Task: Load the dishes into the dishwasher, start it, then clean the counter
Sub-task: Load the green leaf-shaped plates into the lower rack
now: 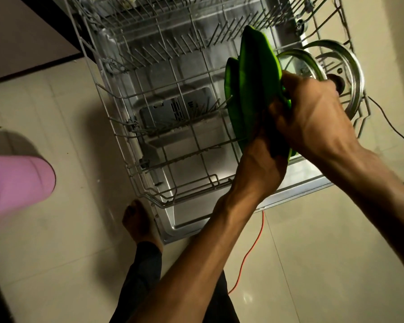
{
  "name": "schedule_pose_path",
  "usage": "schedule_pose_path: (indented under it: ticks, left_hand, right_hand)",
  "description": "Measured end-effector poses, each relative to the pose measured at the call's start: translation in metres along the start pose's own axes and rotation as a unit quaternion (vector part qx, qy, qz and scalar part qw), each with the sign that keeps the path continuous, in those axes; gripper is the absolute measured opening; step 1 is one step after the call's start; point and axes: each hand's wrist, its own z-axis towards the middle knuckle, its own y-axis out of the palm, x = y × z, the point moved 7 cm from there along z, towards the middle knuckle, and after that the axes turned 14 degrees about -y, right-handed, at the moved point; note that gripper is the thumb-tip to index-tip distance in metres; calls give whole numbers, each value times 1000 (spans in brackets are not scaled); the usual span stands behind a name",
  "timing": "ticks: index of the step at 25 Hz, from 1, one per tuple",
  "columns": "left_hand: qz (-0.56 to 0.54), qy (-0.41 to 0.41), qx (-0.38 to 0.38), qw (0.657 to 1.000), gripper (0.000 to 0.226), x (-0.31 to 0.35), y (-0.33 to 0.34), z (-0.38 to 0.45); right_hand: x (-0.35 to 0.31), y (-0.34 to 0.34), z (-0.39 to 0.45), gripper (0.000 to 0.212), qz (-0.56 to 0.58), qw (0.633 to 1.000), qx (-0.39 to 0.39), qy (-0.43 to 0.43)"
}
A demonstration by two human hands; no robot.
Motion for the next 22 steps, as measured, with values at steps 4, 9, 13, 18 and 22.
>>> schedule_pose_path:
  ticks: [4,9,13,18,22]
  left_hand:
    - [12,-22,-1,1000,32,-4,-2,3]
    - [-3,-2,-3,1000,32,3,-2,-4]
    - [17,-18,4,1000,28,-1,-4,3]
    - [47,-41,3,998,27,-14,-6,10]
    - [75,-36,16,996,13,-23,-8,18]
  right_hand:
    - [4,1,7,21,-5,1000,-8,-16]
    - [-1,2,7,20,-17,999,-17,-40]
    - [3,11,11,10,-17,999,-27,-33]
    - [9,28,16,19,-11,998,-61,14]
    - [-2,41,11,27,-48,994,-97,-4]
